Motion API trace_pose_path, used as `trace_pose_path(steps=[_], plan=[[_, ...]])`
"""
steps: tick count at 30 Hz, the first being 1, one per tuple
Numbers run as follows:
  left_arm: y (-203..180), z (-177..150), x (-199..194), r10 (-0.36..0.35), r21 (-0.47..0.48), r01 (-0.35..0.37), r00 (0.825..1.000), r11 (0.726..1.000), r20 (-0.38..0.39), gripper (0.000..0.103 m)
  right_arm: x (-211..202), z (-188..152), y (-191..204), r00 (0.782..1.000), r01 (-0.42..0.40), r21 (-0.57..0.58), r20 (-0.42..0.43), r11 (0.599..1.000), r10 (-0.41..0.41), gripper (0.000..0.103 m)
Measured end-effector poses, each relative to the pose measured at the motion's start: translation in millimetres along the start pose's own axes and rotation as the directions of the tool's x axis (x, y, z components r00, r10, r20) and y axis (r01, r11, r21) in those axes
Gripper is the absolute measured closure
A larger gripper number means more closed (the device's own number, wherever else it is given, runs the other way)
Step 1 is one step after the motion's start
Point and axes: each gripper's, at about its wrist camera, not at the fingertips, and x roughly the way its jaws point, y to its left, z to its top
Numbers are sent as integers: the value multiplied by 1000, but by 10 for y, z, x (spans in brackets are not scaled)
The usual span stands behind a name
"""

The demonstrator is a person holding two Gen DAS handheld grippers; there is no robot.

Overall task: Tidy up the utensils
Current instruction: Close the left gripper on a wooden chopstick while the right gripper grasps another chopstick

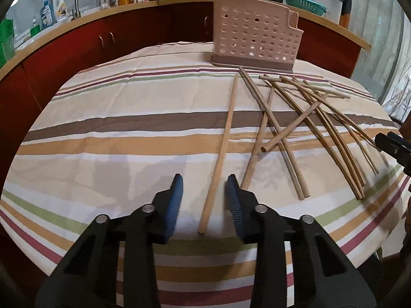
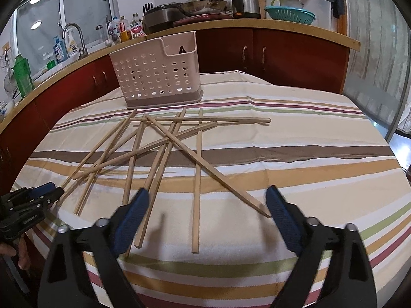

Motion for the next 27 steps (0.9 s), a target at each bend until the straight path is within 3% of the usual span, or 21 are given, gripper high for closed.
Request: trace_pose_path(steps=[2,6,19,27], plan=[[4,-3,-1,-15,8,15,1000,1000,3,83,26,-3,-12,1000,-3,3,-14,1000,3,34],[0,-15,-1,-44,14,44,999,999,12,94,39,-30,-14,1000,-2,5,-22,1000,2,34],[106,16,25,-52,-19,52,998,998,22,97,223,10,-245,997,53,-1,-60,999,-53,35],[105,12,32,-48,-16,49,998,999,30,97,336,12,-290,994,62,-39,-89,997,-66,51]])
